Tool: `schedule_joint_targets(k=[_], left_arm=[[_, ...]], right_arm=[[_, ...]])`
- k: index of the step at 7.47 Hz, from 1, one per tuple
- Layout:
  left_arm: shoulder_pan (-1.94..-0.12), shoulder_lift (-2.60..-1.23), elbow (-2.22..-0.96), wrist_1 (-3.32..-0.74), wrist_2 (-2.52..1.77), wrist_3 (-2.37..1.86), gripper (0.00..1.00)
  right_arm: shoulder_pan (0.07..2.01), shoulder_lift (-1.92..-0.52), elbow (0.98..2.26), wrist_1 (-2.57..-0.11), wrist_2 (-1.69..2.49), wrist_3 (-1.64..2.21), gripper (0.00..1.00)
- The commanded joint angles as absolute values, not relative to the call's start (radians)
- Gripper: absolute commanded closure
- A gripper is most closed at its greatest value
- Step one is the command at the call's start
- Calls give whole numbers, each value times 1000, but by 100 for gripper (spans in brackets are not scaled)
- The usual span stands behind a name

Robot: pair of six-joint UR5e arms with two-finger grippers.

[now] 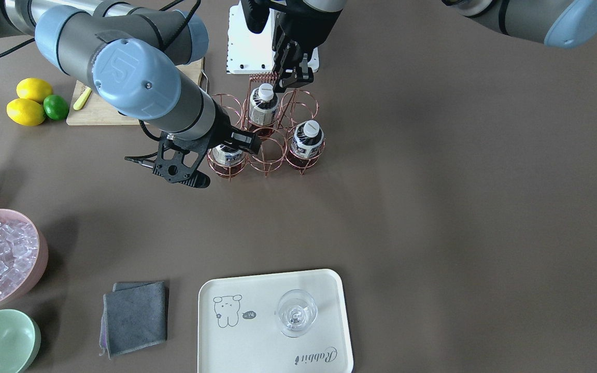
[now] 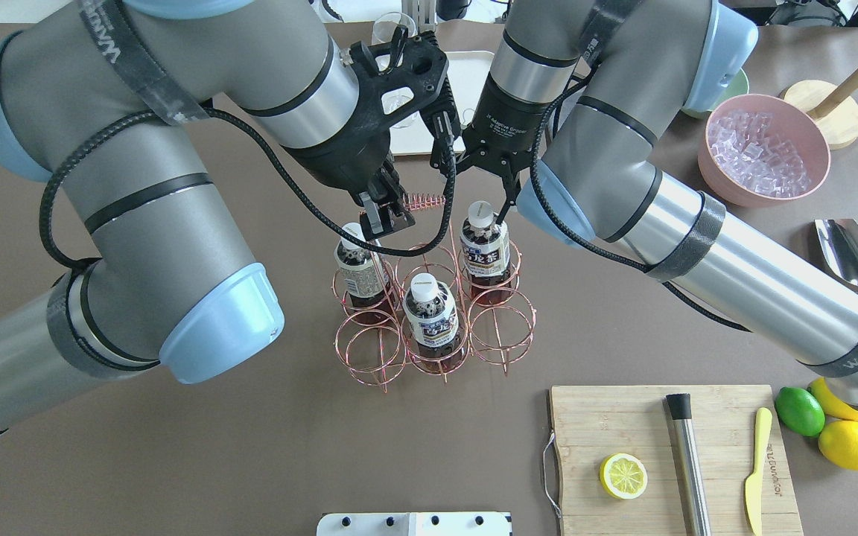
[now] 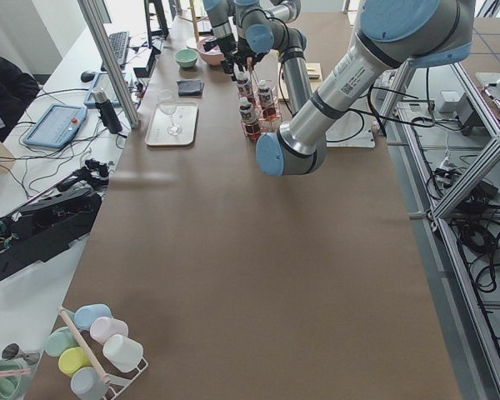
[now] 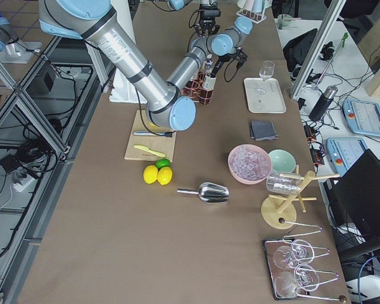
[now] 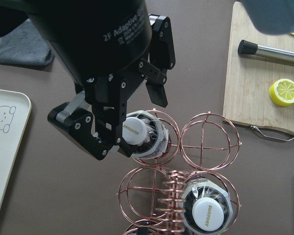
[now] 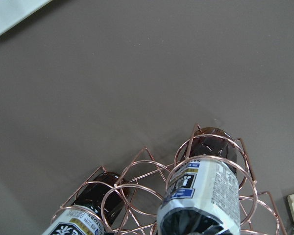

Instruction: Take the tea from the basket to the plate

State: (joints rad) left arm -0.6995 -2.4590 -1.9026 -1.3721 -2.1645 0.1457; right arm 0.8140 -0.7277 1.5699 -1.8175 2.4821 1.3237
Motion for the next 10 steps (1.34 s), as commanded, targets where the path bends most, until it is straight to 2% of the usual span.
schedule_joint_targets(k=[1,2,3,6,7,10], left_arm=[[-699,-2459,-1902,-1373,-2166,146,100],[-699,-2460,-1902,-1373,-2164,146,100],[-699,-2461,-1902,-1373,-2166,146,100],[-699,-2461,-1901,-1373,-2166,146,100],[-699,-2461,-1901,-1373,-2166,146,100],[-699,-2459,-1901,-1373,-2166,146,100]], right_arm=[[805,-729,1578,-1827,2473,1324,23],[805,-730,1580,-1830,2476,1324,29],[801,-732,1582,-1839,2474,1324,40],[796,-736,1609,-1868,2479,1322,95],[808,-741,1621,-1874,2487,1322,100],[850,-749,1718,-1992,2490,1307,100]])
